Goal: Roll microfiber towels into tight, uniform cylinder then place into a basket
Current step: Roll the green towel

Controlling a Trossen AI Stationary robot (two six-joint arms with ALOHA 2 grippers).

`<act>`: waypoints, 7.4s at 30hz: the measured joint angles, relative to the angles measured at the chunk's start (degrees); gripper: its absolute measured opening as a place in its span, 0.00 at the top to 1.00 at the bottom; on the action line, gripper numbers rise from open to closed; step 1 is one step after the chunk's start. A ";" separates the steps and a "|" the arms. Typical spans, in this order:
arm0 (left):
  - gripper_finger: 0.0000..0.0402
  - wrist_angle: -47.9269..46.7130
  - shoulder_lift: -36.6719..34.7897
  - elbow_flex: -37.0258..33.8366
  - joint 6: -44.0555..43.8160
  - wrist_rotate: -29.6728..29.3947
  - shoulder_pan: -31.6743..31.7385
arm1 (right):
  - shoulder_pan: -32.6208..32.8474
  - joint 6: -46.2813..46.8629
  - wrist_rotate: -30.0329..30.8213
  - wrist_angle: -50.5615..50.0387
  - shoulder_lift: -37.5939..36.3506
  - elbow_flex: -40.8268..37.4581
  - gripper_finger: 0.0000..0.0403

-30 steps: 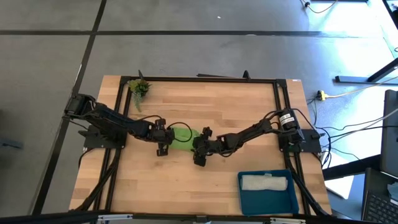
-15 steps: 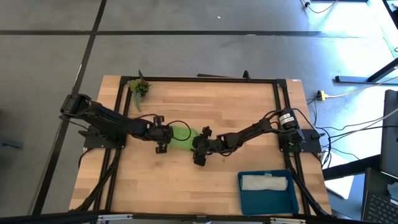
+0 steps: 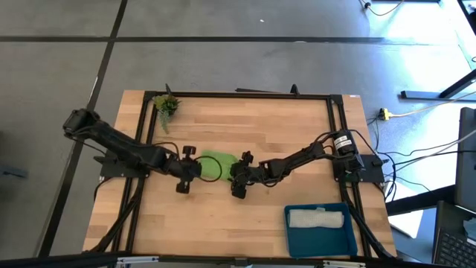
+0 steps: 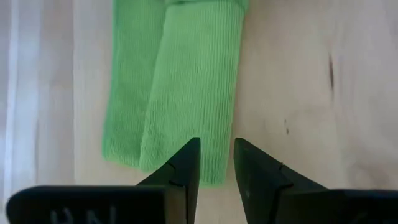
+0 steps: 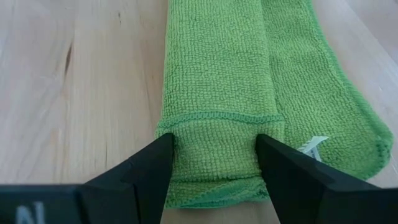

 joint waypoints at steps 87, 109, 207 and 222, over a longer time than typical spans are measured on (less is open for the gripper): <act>1.00 -0.25 7.70 4.96 6.72 15.69 13.22 | -1.88 0.13 -4.08 -0.02 0.02 0.04 0.42; 1.00 4.90 15.40 7.13 4.42 16.57 26.55 | -1.88 0.02 -4.16 -0.07 0.02 0.00 0.42; 1.00 -4.03 16.70 11.26 4.85 -5.44 15.87 | -16.87 21.24 -21.15 -10.48 -4.02 0.72 0.47; 1.00 -12.18 15.16 16.46 7.50 -10.66 14.93 | -16.87 22.76 -18.48 -10.84 -4.02 0.74 0.47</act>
